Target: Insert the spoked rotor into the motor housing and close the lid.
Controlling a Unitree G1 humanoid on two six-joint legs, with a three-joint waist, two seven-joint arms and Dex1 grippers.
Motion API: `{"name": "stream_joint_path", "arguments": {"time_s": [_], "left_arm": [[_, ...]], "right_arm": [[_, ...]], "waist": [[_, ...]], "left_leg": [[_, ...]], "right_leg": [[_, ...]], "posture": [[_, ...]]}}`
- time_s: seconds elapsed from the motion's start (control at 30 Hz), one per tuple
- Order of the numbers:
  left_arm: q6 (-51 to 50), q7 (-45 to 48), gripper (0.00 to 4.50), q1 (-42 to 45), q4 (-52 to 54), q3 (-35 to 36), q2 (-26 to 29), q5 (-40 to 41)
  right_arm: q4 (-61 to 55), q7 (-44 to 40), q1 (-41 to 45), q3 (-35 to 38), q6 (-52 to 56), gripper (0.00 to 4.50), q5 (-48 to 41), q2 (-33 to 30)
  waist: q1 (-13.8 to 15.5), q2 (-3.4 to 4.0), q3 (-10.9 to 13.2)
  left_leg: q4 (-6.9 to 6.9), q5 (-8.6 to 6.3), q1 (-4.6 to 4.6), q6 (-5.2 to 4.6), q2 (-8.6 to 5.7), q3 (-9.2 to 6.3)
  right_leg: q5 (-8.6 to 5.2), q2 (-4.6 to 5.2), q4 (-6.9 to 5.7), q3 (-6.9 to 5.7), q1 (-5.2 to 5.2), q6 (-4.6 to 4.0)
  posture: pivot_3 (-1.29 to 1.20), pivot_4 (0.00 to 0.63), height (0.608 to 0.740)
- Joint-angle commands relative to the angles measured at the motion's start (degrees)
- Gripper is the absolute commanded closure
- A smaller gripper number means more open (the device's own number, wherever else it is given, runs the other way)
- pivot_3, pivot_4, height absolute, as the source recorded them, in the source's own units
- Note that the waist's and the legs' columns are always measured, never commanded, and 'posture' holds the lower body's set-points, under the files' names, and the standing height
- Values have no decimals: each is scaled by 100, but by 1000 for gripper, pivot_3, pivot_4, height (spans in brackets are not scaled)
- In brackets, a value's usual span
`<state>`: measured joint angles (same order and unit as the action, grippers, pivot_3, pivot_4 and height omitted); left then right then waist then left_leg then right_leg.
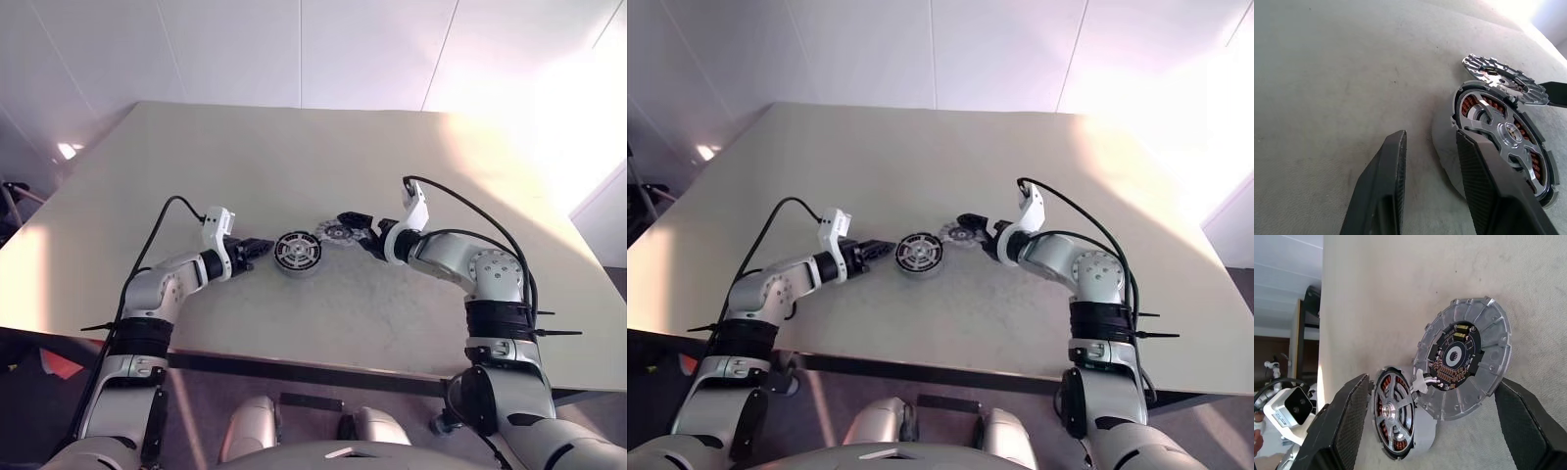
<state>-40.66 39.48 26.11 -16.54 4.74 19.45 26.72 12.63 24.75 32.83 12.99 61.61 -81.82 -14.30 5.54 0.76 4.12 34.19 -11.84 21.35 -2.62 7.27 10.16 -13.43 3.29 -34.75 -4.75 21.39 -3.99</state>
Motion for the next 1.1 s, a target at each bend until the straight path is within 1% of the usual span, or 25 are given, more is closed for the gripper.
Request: {"name": "stream_joint_path", "arguments": {"time_s": [0.03,0.2,0.4,0.5,0.67,0.7,0.83,0.93,1.03,1.1], "left_arm": [[78,52,2760,153,74,53,56,-1],[44,70,2760,137,126,64,110,-4],[23,77,2760,139,148,76,167,0],[11,69,2760,151,164,61,169,0],[34,58,2760,210,104,32,146,-26],[38,62,2760,215,100,20,143,-35],[48,71,2760,237,67,7,143,-55],[63,72,2760,250,24,0,139,-72],[78,70,2760,266,-25,-2,134,-94],[102,73,2760,287,-67,6,139,-111]], "right_arm": [[112,-267,176,106,-91,11,281,137],[457,-605,219,118,-168,11,802,292],[813,-1208,310,141,-337,11,1429,456],[1002,-1495,438,213,-462,11,1703,560],[1213,-1906,787,353,-600,11,1989,706],[1198,-1998,849,378,-601,11,2010,726],[1028,-2306,1017,471,-465,11,1996,769],[623,-2386,1095,491,-135,11,1805,822],[89,-2265,1171,464,558,11,1393,881],[-135,-1960,1227,550,856,11,1110,983]], "waist": [[3,0,0],[2,0,0],[-10,-1,0],[-10,-1,1],[-8,0,1],[-5,0,2],[-4,0,1],[1,0,2],[4,1,2],[-8,1,2]], "left_leg": [[0,0,0,0,0,0],[0,0,4,0,0,0],[0,2,-7,3,0,0],[0,5,-18,7,1,0],[0,6,-17,11,2,1],[-1,6,-13,11,2,1],[-1,2,9,2,1,1],[-1,0,23,-2,1,1],[-1,0,34,-2,1,1],[-1,0,33,-2,1,1]], "right_leg": [[2,0,0,0,0,-3],[5,0,1,0,3,-8],[4,0,-1,0,-6,-7],[-12,0,-2,0,-14,21],[-2,0,-4,0,-10,3],[7,0,-4,0,-8,-13],[11,0,-1,0,11,-22],[11,0,-1,0,25,-22],[11,0,-4,0,41,-23],[11,-1,-4,0,42,-23]], "posture": [[0,0,740],[0,0,740],[0,0,740],[0,0,740],[0,0,740],[0,0,740],[0,0,740],[0,0,740],[0,0,740],[0,0,740]]}}
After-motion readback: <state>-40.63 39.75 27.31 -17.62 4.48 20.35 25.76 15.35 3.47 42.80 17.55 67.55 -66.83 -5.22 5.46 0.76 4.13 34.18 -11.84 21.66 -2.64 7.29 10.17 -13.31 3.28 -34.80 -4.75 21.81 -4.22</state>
